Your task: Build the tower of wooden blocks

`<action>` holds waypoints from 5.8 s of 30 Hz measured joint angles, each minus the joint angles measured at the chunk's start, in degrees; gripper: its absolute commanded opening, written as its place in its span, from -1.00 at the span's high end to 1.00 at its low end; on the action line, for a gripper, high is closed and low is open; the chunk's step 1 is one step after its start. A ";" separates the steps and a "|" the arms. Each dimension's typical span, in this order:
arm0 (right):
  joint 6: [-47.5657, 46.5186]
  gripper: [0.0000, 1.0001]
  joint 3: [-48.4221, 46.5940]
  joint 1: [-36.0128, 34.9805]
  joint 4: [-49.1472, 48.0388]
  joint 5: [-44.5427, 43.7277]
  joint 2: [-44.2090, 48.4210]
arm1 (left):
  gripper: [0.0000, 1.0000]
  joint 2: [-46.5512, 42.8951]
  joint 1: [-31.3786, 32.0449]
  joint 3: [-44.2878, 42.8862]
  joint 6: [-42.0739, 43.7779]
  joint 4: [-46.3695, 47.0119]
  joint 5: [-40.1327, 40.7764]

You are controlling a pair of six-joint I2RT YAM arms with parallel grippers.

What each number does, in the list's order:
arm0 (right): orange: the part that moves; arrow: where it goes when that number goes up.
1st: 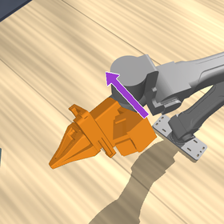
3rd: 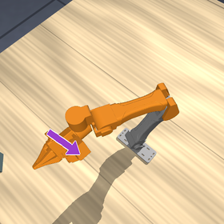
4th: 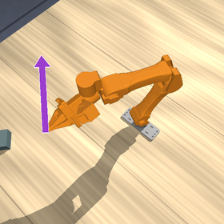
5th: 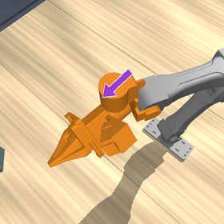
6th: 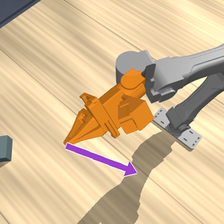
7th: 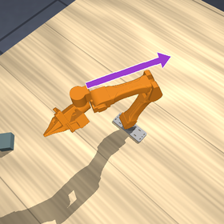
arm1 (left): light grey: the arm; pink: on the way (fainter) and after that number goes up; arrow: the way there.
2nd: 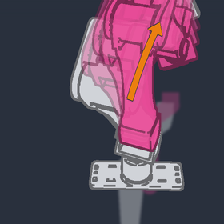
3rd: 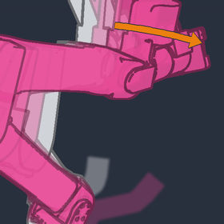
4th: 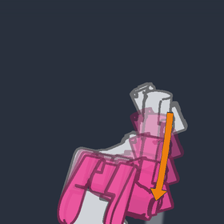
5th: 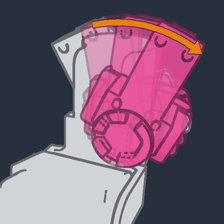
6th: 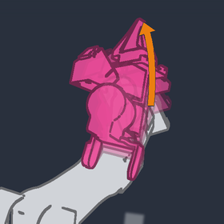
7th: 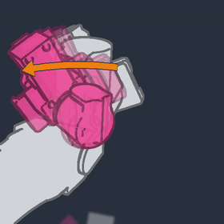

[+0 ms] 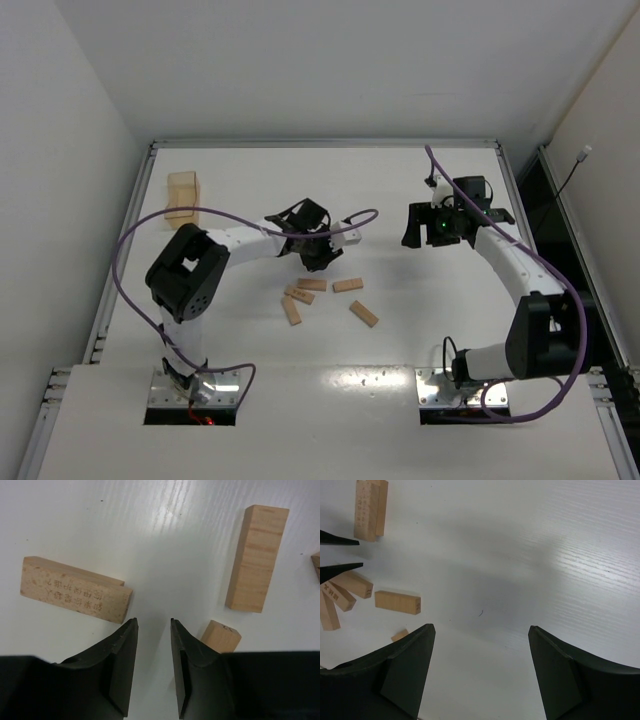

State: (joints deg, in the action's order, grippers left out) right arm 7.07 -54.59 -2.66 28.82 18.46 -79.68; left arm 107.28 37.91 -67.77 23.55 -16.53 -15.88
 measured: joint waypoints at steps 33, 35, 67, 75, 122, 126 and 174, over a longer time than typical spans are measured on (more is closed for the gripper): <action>-0.68 -0.39 -0.09 -0.02 0.02 0.11 -0.90 | 1.00 -7.19 -2.45 7.21 -0.37 -1.42 -5.77; -1.36 -0.35 -0.09 -0.42 -0.02 0.52 -0.90 | 1.00 -10.64 -2.67 9.42 -1.38 -1.60 -6.01; -47.60 -0.12 -15.32 -37.13 13.22 -5.75 -30.27 | -0.58 -10.75 -45.27 3.74 -29.88 -5.03 -24.13; -47.58 -0.01 -19.39 -37.20 12.50 -6.93 -34.69 | -0.58 -10.51 -45.81 3.61 -30.08 -5.07 -26.27; 31.50 1.00 -47.82 -33.38 16.48 -30.01 -36.04 | -0.99 -22.75 -42.86 9.57 -34.75 -3.76 -12.57; 32.20 1.00 -47.43 -34.05 16.17 -29.33 -37.70 | -0.99 -22.75 -42.86 10.78 -34.75 -3.08 -12.66; 33.00 1.00 -50.58 -32.92 13.11 -26.82 -49.03 | -0.99 -20.87 -44.02 11.45 -34.75 -2.16 -14.38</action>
State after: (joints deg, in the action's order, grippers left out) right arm 40.07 -105.16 -35.57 41.93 -8.36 -128.70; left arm 86.41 -6.11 -56.31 -11.20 -18.70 -30.26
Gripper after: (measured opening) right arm 0.251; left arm 0.995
